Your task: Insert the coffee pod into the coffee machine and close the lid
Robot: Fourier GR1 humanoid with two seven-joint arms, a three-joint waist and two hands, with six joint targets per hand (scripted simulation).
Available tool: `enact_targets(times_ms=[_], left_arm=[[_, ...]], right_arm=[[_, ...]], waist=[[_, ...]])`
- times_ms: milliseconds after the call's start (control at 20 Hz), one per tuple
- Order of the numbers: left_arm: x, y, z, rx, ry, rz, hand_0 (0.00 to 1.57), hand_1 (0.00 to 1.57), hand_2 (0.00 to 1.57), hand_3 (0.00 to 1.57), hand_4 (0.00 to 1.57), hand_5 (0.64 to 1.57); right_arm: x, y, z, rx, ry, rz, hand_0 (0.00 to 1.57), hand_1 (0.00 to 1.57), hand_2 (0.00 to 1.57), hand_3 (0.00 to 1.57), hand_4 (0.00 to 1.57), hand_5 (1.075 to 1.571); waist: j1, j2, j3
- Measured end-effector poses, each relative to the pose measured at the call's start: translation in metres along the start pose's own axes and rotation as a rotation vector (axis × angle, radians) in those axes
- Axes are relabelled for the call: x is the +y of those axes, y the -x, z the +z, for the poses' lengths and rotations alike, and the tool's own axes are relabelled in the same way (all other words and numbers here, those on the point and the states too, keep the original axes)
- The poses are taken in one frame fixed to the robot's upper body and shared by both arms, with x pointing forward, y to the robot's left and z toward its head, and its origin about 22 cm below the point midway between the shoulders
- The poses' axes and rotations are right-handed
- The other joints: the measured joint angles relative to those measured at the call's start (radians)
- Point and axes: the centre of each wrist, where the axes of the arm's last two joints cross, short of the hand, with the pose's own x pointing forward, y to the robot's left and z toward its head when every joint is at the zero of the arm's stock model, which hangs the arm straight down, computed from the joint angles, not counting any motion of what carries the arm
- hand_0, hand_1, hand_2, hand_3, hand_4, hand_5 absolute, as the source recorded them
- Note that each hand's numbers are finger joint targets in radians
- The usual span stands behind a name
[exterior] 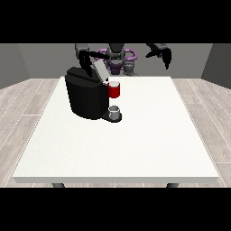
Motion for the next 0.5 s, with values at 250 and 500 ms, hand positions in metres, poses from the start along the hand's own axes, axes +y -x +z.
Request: enact_targets(times_ms=[250, 500], left_arm=[[0.005, -0.006, 0.0, 0.006, -0.016, -0.021, 0.0, 0.0, 0.0, 0.0, 0.35, 1.571], [0.003, -0.006, 0.003, -0.003, -0.015, -0.025, 0.0, 0.0, 0.0, 0.0, 0.36, 1.571]], right_arm=[[0.007, -0.01, -0.009, -0.027, -0.021, 0.014, 0.0, 0.0, 0.0, 0.0, 0.16, 1.571], [0.011, -0.024, -0.018, -0.055, -0.024, 0.056, 0.0, 0.0, 0.0, 0.0, 0.12, 1.571]], waist=[[-0.004, 0.025, -0.0002], [0.007, 0.047, 0.0017]])
